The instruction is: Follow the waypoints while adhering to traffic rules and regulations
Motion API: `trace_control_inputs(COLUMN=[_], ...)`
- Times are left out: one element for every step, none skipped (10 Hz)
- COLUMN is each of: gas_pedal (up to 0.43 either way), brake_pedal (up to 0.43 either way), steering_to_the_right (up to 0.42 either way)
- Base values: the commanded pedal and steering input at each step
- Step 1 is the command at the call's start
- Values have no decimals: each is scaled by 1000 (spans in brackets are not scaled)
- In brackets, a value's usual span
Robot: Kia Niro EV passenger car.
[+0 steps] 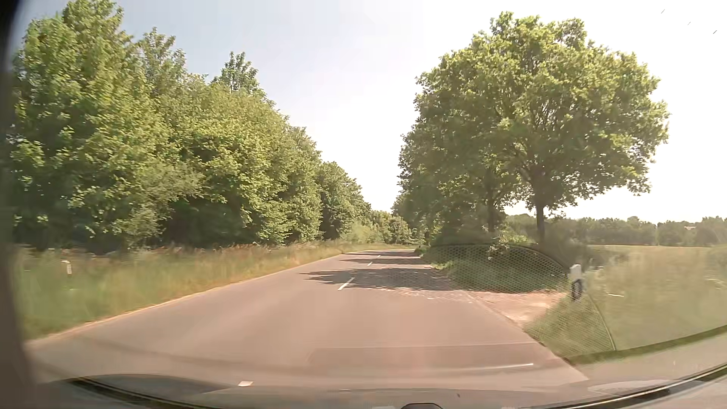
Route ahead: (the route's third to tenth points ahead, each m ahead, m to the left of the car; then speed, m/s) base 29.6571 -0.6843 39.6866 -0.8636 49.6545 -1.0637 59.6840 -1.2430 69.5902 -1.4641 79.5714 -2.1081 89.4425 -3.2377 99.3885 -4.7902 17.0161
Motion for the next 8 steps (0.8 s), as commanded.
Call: trace_control_inputs(gas_pedal=[169,169,169,169,169,169,169,169], brake_pedal=[0,0,0,0,0,0,0,0], steering_to_the_right=[3,3,3,3,4,3,3,3])
